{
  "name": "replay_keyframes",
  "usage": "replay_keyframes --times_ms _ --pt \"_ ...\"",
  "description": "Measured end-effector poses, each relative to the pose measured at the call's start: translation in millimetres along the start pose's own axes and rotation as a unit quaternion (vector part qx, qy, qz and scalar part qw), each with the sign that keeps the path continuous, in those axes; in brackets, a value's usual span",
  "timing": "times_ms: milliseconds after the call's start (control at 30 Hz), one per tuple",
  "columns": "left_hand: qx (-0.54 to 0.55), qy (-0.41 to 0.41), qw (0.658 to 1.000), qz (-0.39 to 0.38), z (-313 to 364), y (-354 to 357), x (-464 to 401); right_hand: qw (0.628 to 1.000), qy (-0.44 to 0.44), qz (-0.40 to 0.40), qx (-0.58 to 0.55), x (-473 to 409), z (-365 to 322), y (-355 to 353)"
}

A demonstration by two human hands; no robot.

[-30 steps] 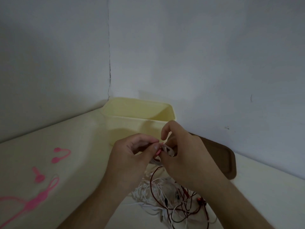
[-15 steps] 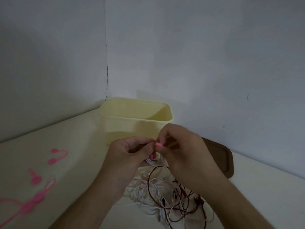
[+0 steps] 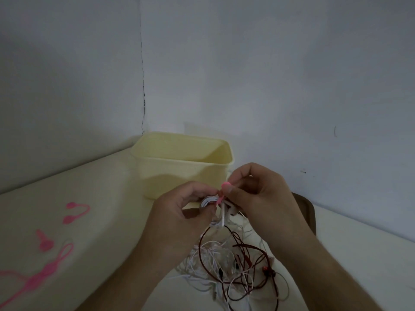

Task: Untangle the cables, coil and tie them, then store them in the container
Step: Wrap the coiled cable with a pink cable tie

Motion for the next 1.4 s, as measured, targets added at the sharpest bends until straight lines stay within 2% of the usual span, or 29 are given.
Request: replay_keyframes --times_ms 233,333,467,633,967,1200,1400 --pt "-0.085 0.023 0.994 0.071 3.9 -11.1 3.5 0.998 0.001 -0.057 -0.027 4.4 -0.1 11.8" --pt "-0.093 0.022 0.991 0.09 7.2 -13.5 4.3 0.997 0.005 -0.063 -0.046 4.1 -0.5 11.3" --pt "-0.084 0.041 0.99 0.107 10.0 -16.9 4.0 0.989 0.053 -0.064 -0.118 4.2 4.8 12.7" --pt "-0.03 0.011 0.997 0.073 4.0 -11.6 2.1 0.985 0.09 -0.051 -0.137 5.3 11.5 13.1" --pt "0.049 -0.015 0.997 0.055 8.6 -10.8 2.7 0.986 0.099 -0.022 -0.133 6.1 17.3 10.5" --pt "0.105 -0.037 0.993 0.038 11.7 -12.4 3.1 0.991 0.063 -0.039 -0.113 6.1 12.8 12.6" --pt "0.122 -0.079 0.989 0.002 9.7 -9.5 2.2 0.999 0.036 -0.011 -0.037 6.7 8.1 11.1"
Point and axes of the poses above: each hand's wrist, its own x-axis away from the middle knuckle, its own y-axis out of the palm, z = x × y, the point moved 7 cm from there along -x, towards the middle knuckle, and after that the axes turned 13 degrees about -x, right-handed, at the moved point
